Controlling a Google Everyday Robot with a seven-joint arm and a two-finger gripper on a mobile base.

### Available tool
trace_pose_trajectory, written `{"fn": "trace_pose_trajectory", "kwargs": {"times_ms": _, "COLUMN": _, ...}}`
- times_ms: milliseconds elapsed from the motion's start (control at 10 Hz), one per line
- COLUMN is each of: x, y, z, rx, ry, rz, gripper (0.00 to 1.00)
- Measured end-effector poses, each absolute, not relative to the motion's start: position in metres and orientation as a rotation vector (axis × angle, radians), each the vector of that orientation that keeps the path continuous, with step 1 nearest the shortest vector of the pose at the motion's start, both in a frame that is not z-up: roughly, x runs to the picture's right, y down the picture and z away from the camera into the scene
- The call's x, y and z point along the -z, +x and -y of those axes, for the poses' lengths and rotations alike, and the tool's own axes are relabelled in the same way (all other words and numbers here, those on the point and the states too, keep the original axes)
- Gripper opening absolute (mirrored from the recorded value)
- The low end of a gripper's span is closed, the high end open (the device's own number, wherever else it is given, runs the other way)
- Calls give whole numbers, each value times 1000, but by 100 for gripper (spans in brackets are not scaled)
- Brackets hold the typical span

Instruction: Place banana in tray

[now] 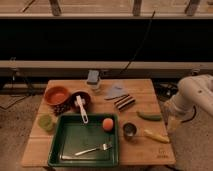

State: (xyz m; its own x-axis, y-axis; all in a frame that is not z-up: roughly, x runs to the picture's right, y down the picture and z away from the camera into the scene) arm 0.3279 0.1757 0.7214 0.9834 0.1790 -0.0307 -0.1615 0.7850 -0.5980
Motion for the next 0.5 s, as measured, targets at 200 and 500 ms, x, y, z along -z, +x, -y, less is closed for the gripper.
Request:
{"fn": "trace_pose_trajectory", "kwargs": {"times_ms": 200, "x": -713, "y": 330, "z": -215, "rx": -182, "ry": -654, "rz": 36, "gripper": 80}}
{"fn": "trace_pose_trajectory", "kwargs": {"times_ms": 500, "x": -718, "y": 330, "z": -257, "rx": -187, "ry": -665, "rz": 41, "gripper": 80}}
